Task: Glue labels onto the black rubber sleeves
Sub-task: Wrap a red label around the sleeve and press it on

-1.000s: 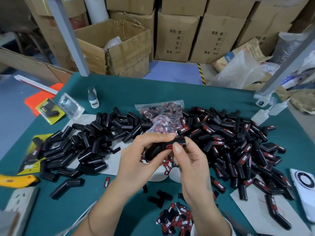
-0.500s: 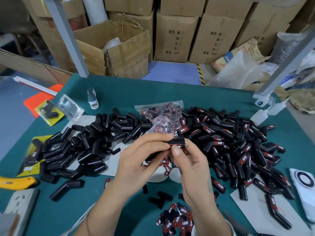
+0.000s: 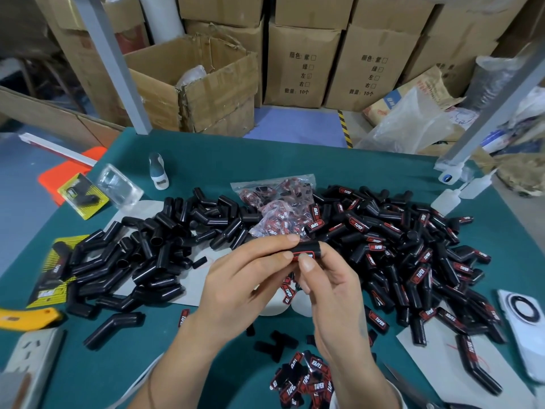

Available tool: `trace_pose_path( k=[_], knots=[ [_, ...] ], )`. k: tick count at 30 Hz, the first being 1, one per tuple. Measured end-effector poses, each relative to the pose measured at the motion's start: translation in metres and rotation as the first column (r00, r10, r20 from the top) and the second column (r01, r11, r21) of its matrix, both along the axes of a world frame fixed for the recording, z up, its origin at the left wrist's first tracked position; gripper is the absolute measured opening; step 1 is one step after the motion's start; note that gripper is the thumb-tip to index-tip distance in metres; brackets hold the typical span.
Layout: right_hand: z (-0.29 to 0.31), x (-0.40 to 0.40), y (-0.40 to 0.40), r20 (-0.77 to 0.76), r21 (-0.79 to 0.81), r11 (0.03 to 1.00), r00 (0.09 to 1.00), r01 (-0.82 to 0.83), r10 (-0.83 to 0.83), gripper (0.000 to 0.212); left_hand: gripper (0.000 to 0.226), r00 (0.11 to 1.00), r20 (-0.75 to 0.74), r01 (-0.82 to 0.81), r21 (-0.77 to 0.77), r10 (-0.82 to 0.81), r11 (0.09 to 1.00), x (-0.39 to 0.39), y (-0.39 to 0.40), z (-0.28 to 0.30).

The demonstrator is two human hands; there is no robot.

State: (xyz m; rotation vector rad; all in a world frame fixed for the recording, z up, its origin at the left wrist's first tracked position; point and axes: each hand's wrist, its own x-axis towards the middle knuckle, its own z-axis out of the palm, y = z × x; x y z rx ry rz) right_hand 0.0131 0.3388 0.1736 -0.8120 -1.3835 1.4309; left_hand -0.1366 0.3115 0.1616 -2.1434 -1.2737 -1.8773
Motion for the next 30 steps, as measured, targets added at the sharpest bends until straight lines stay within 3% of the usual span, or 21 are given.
trace_pose_path(
  k=[9, 12, 17, 24, 30],
  knots=[
    [0.004, 0.002, 0.001, 0.026, 0.027, 1.0, 1.0, 0.006, -0.006, 0.035, 0.019, 0.999, 0.049, 0.01, -0.05, -0.008, 0.999, 0.001, -0.003, 0.004],
    [0.005, 0.004, 0.002, 0.049, 0.028, 0.999, 0.998, -0.027, 0.025, 0.04, 0.021, 0.991, 0.137, 0.022, -0.134, -0.004, 0.991, 0.001, -0.004, 0.008],
    [0.012, 0.003, -0.004, -0.001, 0.053, 0.992, 0.993, -0.118, 0.119, 0.014, 0.022, 0.976, 0.214, 0.08, -0.209, -0.035, 0.975, 0.003, -0.007, 0.012],
    [0.013, 0.002, -0.006, -0.006, 0.047, 0.997, 0.998, -0.061, 0.062, 0.01, 0.024, 0.986, 0.161, 0.085, -0.214, -0.051, 0.973, 0.0, -0.007, 0.01],
    [0.015, 0.003, -0.005, 0.042, 0.04, 0.998, 0.998, -0.046, 0.044, 0.02, 0.021, 0.987, 0.154, 0.089, -0.229, -0.054, 0.969, -0.005, -0.007, 0.01]
  ],
)
